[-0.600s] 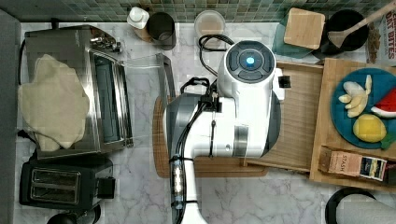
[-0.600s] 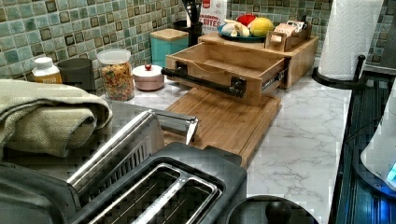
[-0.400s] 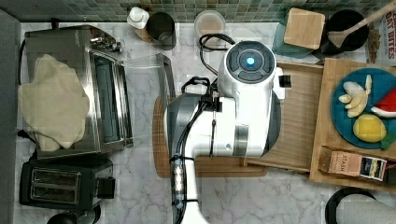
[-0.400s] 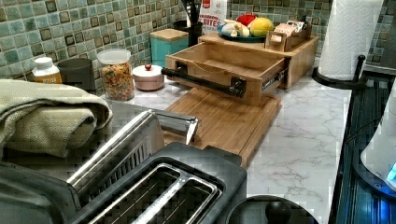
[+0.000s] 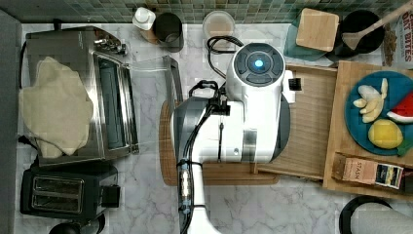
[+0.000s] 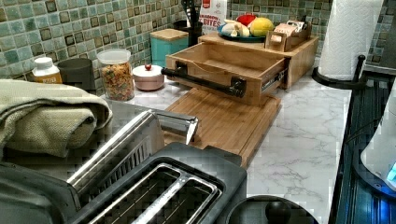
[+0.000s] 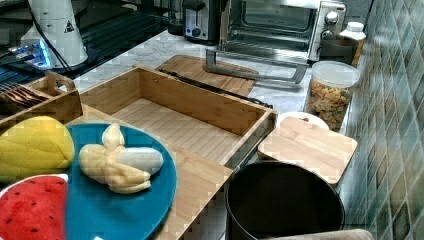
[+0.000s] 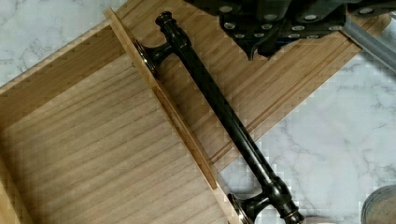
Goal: Close the drawer.
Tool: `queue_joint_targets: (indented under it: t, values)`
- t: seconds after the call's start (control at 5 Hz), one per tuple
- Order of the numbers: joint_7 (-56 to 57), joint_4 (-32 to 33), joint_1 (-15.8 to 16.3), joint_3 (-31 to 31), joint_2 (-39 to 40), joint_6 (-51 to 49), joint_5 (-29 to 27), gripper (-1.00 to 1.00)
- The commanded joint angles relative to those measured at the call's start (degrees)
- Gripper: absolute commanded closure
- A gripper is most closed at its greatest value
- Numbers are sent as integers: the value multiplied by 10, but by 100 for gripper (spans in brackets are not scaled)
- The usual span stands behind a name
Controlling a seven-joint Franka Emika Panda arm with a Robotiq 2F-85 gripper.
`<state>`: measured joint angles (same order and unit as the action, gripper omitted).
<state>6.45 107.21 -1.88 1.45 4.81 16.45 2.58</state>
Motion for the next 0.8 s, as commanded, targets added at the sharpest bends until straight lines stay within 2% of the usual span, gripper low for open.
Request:
queue_joint_targets:
  t: [0.2, 0.4, 0.6, 0.8]
  values:
    - [82, 40, 23, -37, 31, 67, 51, 100]
    - [70, 79, 27, -38, 41, 133, 83, 100]
    - [107, 93, 20, -35, 60, 170, 89, 100]
    - [163, 130, 9, -36, 56, 223, 72, 100]
